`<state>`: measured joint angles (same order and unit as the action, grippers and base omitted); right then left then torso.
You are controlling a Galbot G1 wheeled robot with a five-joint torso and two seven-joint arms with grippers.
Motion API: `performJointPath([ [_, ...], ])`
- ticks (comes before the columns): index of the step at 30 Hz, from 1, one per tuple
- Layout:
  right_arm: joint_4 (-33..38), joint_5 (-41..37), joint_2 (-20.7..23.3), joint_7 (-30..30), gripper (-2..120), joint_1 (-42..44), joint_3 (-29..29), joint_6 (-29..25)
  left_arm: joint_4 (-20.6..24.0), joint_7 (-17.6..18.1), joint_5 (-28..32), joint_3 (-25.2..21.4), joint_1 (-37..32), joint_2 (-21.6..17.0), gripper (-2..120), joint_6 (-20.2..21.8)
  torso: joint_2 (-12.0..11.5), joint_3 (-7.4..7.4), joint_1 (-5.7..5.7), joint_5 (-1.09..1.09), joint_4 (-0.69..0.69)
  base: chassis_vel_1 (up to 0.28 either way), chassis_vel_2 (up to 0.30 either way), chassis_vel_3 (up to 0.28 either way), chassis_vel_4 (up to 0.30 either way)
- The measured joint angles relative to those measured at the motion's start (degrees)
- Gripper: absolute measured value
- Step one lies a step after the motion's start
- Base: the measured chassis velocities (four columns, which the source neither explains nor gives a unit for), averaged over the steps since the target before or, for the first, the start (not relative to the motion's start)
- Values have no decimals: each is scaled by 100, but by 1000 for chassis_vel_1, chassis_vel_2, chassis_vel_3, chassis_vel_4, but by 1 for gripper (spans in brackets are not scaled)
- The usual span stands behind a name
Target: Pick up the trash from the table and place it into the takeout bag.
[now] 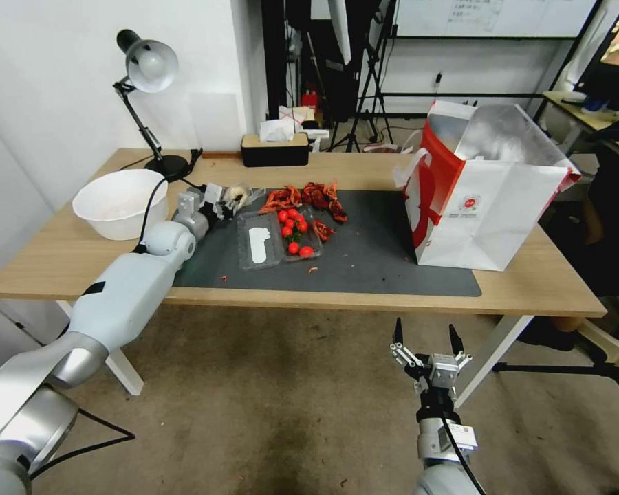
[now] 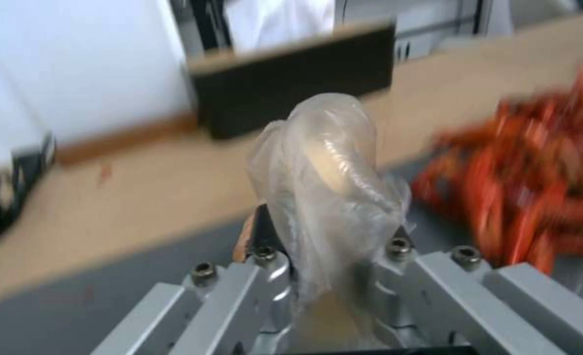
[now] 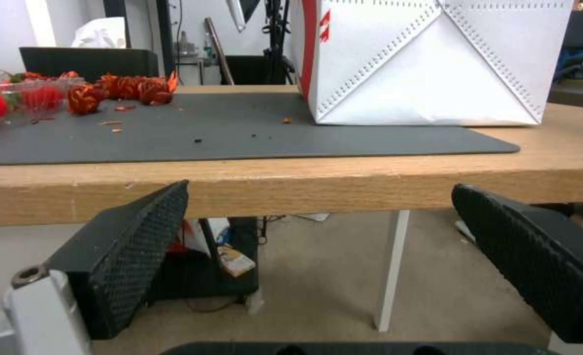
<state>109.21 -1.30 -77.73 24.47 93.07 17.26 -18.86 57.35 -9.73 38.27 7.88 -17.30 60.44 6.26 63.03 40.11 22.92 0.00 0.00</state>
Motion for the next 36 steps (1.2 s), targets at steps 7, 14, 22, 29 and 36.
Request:
performJointPath([
  [7, -4, -4, -9, 5, 100, -6, 3, 0, 650, -65, 479, 291, 373, 38, 6, -317, 0, -1, 0, 1, 0, 0, 0, 0, 0],
  [14, -2, -4, -15, 11, 100, 11, 10, -9, 1191, -57, 1004, 849, 955, 239, 6, -346, 0, 0, 0, 3, -1, 0, 0, 0, 0],
  [22, 9, -4, -26, 22, 100, 48, 39, -33, 1346, -45, 1485, 1639, 1809, 798, 6, -397, 0, 0, 1, 2, -2, 0, 0, 0, 0],
  [29, 14, -5, -56, 37, 100, 47, 66, -40, 1202, -44, 1668, 2039, 2269, 1443, 6, -393, 0, 0, 0, 3, 0, 0, 0, 0, 0],
  [36, 18, -5, -69, 38, 100, 47, 68, -41, 1125, -45, 1693, 2141, 2394, 1700, 6, -378, 0, 0, 0, 2, -1, 0, 0, 0, 0],
])
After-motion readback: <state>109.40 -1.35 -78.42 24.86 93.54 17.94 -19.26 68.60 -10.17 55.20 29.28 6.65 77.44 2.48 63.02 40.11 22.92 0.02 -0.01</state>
